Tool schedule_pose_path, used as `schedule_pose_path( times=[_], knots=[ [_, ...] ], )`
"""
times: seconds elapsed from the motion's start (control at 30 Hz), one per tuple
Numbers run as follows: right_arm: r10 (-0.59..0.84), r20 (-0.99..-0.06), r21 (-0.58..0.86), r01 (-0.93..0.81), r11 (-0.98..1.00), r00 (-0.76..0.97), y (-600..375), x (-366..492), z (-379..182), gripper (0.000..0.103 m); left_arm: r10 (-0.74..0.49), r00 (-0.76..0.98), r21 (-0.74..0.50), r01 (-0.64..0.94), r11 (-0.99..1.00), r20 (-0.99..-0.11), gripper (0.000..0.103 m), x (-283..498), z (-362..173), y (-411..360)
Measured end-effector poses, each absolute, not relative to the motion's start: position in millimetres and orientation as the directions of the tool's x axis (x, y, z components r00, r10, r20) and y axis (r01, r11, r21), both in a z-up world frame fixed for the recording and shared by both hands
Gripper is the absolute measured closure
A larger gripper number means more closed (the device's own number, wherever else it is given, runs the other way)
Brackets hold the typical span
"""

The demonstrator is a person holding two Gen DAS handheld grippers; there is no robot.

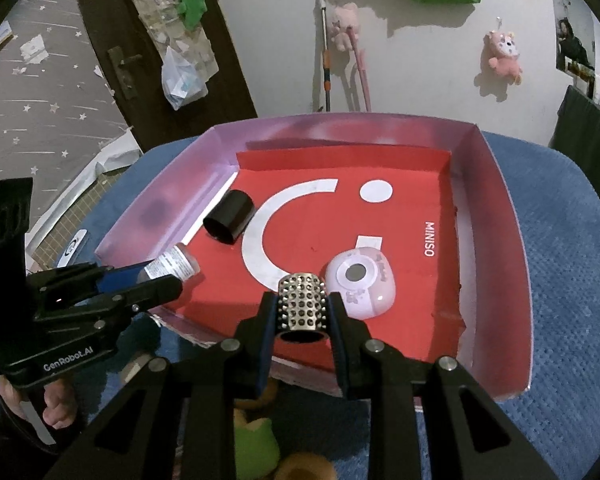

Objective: Organize rigid objects
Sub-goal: 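Lift and carry the metal cylinder and clear bottle toward the red box, then lower the metal cylinder and clear bottle into the box with both tools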

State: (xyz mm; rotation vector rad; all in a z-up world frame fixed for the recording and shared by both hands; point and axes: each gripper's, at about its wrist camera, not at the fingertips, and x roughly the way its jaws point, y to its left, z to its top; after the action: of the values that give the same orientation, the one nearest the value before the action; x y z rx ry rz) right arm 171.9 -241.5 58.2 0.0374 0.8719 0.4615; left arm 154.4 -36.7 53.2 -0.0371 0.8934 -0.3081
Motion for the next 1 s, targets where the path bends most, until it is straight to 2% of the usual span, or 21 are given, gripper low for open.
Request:
schedule_pose_path(
  times=[0.27,0.7,1.0],
  knots=[
    [0.397,-0.757,0.216,-0.375,0.901,0.518,-238,184,49,0.076,-0.274,0.537,-0.173,0.233,0.957,-0.798,0.076,170,39,-35],
    [0.400,-0.794,0.214,-0.406,0.889,0.458,-225,198,37,0.076,-0.263,0.530,-0.192,0.186,0.964,-0.806,0.076,190,37,-30],
    [0.340,-0.794,0.168,-0.354,0.920,0.505,-230,212,33,0.076,-0.240,0.552,-0.184,0.156,0.971,-0.798,0.076,204,36,-28]
  ],
)
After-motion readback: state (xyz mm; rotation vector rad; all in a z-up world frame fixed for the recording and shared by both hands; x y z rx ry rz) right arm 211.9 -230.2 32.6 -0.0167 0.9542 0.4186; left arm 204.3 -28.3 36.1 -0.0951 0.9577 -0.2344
